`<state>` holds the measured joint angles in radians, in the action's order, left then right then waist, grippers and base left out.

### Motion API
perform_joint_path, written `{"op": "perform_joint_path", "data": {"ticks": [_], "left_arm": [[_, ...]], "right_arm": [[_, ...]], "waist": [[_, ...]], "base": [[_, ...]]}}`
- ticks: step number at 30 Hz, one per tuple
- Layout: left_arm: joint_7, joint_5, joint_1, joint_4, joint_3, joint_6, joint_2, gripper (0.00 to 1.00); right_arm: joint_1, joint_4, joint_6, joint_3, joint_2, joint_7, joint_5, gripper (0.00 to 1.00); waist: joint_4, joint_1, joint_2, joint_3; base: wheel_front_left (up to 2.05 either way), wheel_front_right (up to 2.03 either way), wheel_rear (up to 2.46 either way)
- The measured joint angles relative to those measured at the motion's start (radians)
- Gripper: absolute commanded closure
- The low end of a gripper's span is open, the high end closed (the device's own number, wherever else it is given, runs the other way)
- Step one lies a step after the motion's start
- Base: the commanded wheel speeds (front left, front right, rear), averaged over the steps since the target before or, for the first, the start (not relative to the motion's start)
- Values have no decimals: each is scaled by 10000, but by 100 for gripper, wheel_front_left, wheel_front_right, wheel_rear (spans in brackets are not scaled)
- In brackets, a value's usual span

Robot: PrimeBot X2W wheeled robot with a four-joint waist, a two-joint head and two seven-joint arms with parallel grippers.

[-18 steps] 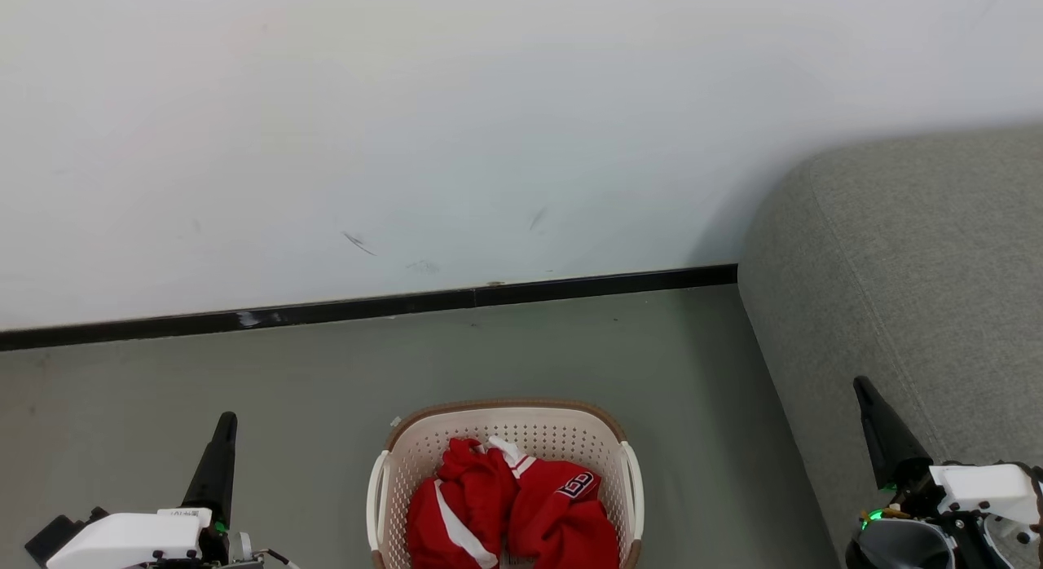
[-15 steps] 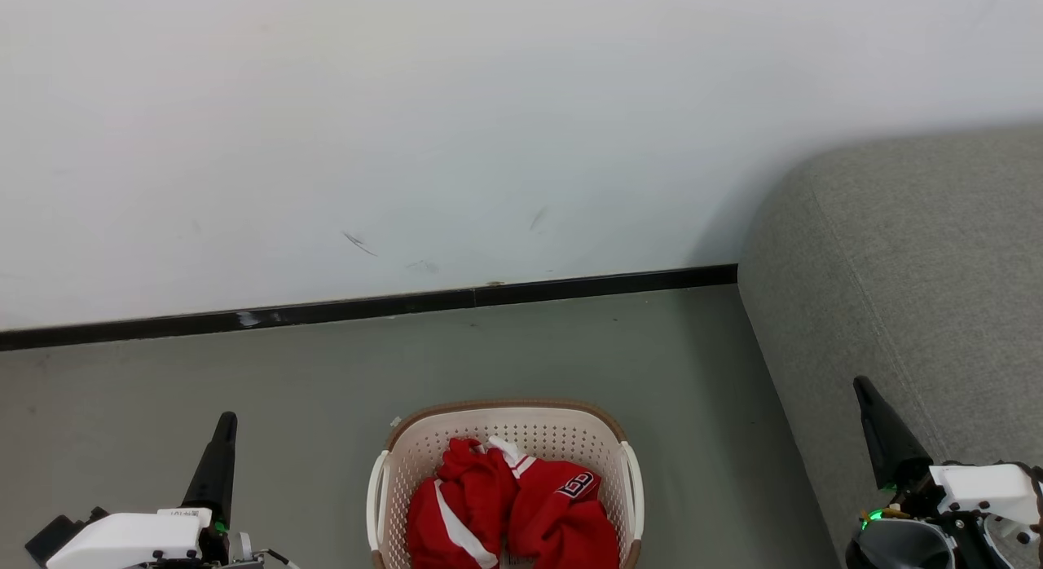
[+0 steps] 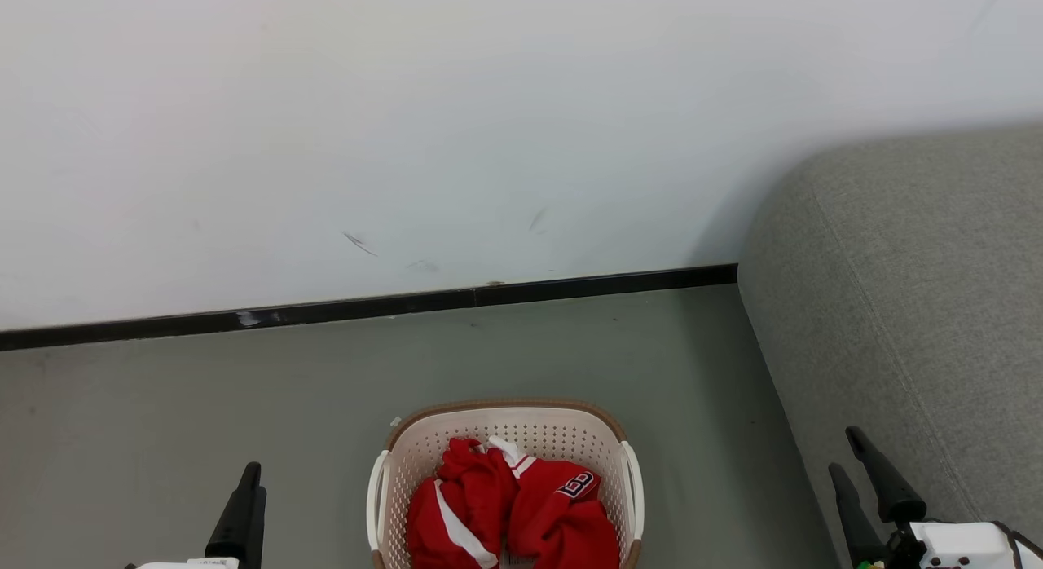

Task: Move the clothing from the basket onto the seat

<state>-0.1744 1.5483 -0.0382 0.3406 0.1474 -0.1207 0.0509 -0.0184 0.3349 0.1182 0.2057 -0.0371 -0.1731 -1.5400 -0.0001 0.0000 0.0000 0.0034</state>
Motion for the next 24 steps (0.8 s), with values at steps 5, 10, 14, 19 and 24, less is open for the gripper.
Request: {"op": "perform_joint_path", "data": {"ticks": [5,10,14,19,24], "left_arm": [[104,0,60,2,-88,10,15,0],[288,0,51,-38,-221,10,8,0],[454,0,43,-69,-334,10,-4,0],[665,0,35,-121,-476,10,-27,0],[892,-132,18,-148,-646,10,-65,0]], "right_arm": [[82,-38,-10,-33,-6,92,2,0],[82,-140,-10,-121,-2,253,13,0],[82,-265,-10,-221,0,439,38,0],[80,-366,-10,-318,36,633,224,0],[74,-472,-10,-485,144,869,493,0]], "waist": [[-4,0,0,15],[-10,0,0,26],[-20,1,0,23],[-35,6,0,10],[-42,39,0,-13]], "base": [[0,0,0],[0,0,0],[0,0,0],[0,0,0],[0,0,0]]}}
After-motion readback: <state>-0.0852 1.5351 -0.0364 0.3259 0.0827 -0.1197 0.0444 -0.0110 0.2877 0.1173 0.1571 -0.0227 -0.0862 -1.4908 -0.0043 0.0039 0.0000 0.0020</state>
